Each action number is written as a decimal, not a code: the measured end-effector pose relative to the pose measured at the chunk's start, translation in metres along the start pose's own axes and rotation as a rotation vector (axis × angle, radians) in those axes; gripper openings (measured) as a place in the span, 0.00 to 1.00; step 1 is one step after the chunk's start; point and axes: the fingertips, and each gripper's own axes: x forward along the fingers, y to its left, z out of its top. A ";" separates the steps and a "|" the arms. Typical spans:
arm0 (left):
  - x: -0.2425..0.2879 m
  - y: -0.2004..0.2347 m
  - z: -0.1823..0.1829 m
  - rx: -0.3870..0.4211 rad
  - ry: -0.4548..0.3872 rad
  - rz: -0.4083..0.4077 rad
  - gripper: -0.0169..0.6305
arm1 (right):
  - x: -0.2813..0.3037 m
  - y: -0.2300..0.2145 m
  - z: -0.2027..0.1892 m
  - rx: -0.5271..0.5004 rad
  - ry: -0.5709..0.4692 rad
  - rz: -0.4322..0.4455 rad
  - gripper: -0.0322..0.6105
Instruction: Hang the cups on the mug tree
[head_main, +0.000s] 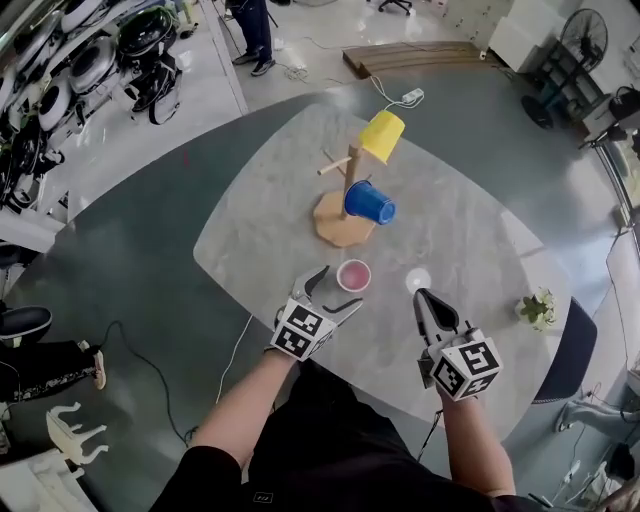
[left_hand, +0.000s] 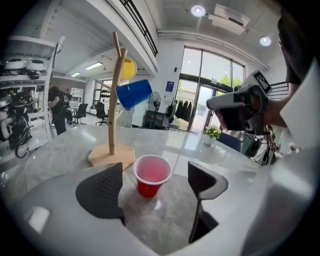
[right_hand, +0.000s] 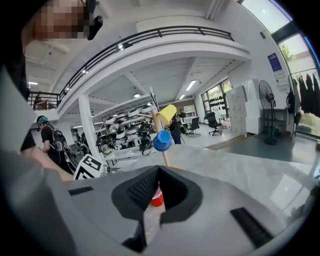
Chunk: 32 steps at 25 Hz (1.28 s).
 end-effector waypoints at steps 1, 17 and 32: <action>0.005 0.001 -0.007 0.001 0.014 -0.001 0.64 | -0.001 0.000 -0.004 0.003 0.011 0.001 0.07; 0.062 0.009 -0.022 -0.002 0.033 0.061 0.63 | -0.039 -0.053 -0.012 0.031 0.013 -0.111 0.07; 0.024 -0.023 0.051 0.051 -0.017 0.098 0.57 | -0.081 -0.057 0.013 0.062 -0.098 -0.112 0.07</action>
